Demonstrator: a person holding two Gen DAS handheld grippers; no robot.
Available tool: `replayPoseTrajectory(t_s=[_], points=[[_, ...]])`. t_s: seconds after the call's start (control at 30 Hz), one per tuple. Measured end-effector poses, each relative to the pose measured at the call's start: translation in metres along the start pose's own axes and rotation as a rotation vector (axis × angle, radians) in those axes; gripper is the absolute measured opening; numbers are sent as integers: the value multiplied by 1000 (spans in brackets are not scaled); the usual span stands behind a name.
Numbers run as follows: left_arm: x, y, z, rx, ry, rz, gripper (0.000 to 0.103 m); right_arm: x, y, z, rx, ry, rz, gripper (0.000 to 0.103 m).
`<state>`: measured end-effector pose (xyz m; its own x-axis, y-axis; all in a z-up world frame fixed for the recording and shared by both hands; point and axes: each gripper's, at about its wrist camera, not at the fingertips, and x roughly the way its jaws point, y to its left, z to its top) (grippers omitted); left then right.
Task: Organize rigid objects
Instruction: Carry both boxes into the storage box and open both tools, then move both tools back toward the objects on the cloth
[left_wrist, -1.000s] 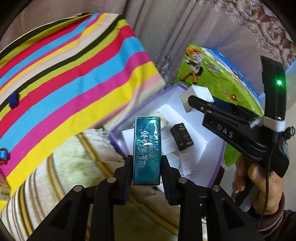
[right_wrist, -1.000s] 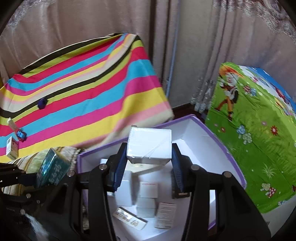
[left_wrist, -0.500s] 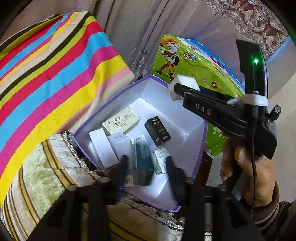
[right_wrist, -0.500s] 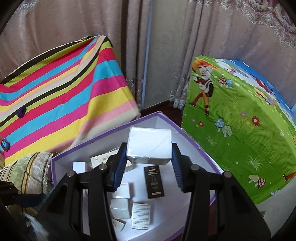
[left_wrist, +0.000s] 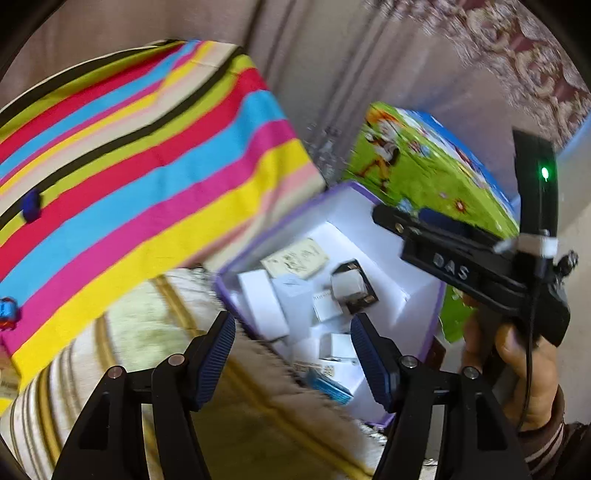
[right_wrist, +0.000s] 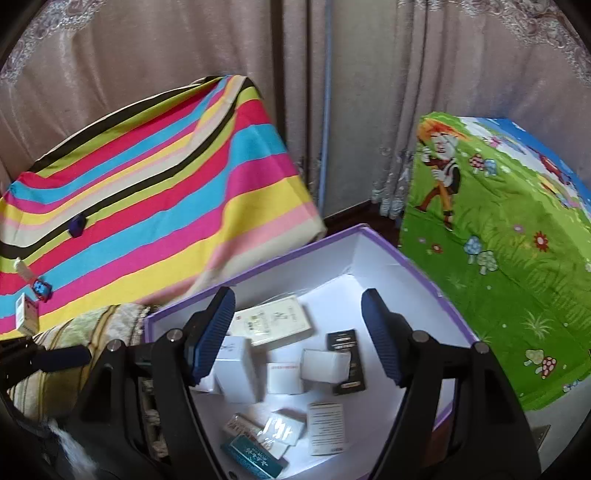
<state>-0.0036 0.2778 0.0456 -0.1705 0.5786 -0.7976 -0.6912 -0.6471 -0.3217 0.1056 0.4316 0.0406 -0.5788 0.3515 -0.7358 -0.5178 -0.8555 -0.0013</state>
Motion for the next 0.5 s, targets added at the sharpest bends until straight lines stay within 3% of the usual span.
replayPoseTrajectory(t_s=[0.2, 0.5], points=[[-23, 44, -5, -130, -50, 29, 66, -2, 19, -1, -32, 5, 50, 75], [-69, 125, -41, -379, -117, 143, 66, -11, 52, -2, -90, 9, 140, 78]])
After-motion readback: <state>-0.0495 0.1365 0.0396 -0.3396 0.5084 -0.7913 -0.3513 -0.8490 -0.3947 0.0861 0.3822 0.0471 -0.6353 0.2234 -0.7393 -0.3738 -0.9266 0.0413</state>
